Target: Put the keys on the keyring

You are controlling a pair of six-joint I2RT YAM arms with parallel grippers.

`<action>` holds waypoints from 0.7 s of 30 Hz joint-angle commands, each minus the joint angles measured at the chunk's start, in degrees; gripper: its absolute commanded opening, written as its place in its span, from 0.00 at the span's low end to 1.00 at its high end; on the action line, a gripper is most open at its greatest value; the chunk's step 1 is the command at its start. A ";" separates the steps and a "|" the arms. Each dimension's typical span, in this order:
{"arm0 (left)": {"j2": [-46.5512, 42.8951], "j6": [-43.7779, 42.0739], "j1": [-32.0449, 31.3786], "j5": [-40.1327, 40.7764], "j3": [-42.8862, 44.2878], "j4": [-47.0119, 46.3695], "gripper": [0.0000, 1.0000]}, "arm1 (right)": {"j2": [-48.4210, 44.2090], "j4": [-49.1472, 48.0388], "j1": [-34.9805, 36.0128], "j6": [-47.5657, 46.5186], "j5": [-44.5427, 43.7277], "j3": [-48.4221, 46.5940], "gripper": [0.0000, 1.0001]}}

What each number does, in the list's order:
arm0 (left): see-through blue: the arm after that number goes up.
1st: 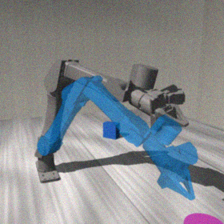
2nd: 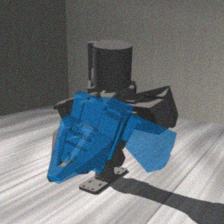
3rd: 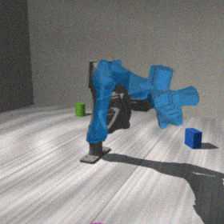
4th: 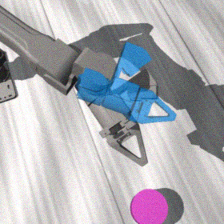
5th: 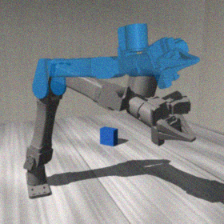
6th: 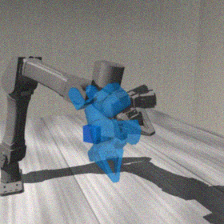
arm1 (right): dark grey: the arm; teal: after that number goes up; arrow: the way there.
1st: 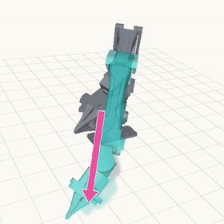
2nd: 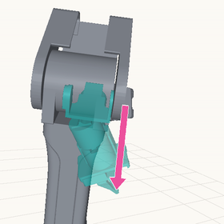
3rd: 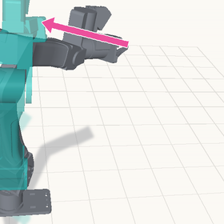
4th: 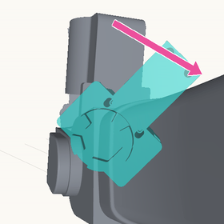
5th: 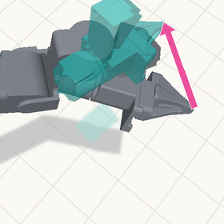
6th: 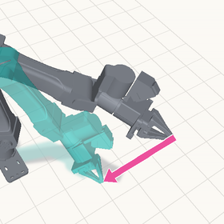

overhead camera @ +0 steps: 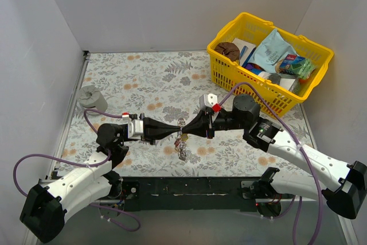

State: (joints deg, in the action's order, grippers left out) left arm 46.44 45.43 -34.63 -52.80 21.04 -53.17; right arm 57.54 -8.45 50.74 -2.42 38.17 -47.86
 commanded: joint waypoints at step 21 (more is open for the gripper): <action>0.75 -23.61 -0.17 -1.17 19.54 46.99 0.45 | 6.79 28.39 -0.12 -14.62 -5.12 -15.86 0.01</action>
State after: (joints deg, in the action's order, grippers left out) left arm 44.97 31.44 -34.63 -53.52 33.58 -23.79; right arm 62.63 11.94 50.74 -11.51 34.70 -57.47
